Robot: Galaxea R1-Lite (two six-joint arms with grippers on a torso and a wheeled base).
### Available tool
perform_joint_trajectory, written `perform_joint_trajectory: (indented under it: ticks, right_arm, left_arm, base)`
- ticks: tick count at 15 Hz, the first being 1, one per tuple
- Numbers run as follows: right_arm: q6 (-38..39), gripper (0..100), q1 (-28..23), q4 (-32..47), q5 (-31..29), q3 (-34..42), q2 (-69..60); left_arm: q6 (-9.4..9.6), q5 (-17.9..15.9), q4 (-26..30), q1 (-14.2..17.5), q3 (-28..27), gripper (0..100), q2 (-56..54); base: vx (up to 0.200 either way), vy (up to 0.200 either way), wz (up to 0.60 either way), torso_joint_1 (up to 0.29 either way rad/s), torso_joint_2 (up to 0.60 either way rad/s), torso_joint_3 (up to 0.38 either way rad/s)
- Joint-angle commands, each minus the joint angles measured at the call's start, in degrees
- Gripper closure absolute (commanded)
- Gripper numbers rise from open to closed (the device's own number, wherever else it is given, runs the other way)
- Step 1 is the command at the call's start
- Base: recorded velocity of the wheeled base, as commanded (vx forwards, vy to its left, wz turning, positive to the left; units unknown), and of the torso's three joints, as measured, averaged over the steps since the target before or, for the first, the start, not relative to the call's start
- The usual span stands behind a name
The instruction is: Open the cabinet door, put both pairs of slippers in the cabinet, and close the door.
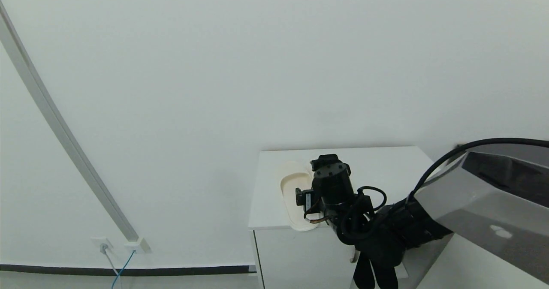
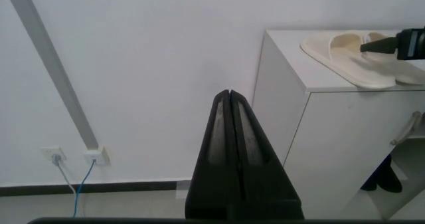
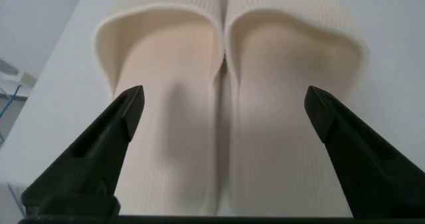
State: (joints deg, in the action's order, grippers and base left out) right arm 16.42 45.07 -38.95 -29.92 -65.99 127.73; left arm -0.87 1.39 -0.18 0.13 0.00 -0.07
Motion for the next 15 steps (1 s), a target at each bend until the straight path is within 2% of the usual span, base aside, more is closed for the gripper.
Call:
perform_joint_trajectory:
  ticks: [1,6,11,12,15]
  right_arm:
    - [-1.2,0,-0.8,-0.2,-0.1,-4.1,5.1]
    - [-4.5,0,-2.8,-0.4,-0.7,-13.9,11.2]
    - [-6.5,0,-4.2,-0.5,-0.7,-19.6,14.6]
    - [-6.7,100,-4.4,-0.5,-0.7,-19.9,14.6]
    - [-6.7,100,-4.5,-0.5,-0.5,-19.8,14.6]
  left_arm:
    - [-0.01,0.0,0.0,0.0,0.0,100,0.1]
    - [-0.01,0.0,0.0,0.0,0.0,100,0.1]
    - [-0.10,0.0,0.0,0.0,0.0,100,0.1]
    - [-0.10,0.0,0.0,0.0,0.0,100,0.1]
    - [-0.19,0.0,0.0,0.0,0.0,100,0.1]
  base:
    - [0.000,0.000,0.00,0.000,0.00,0.000]
    - [0.000,0.000,0.00,0.000,0.00,0.000]
    - [0.000,0.000,0.00,0.000,0.00,0.000]
    - [0.000,0.000,0.00,0.000,0.00,0.000]
    - [0.000,0.000,0.00,0.000,0.00,0.000]
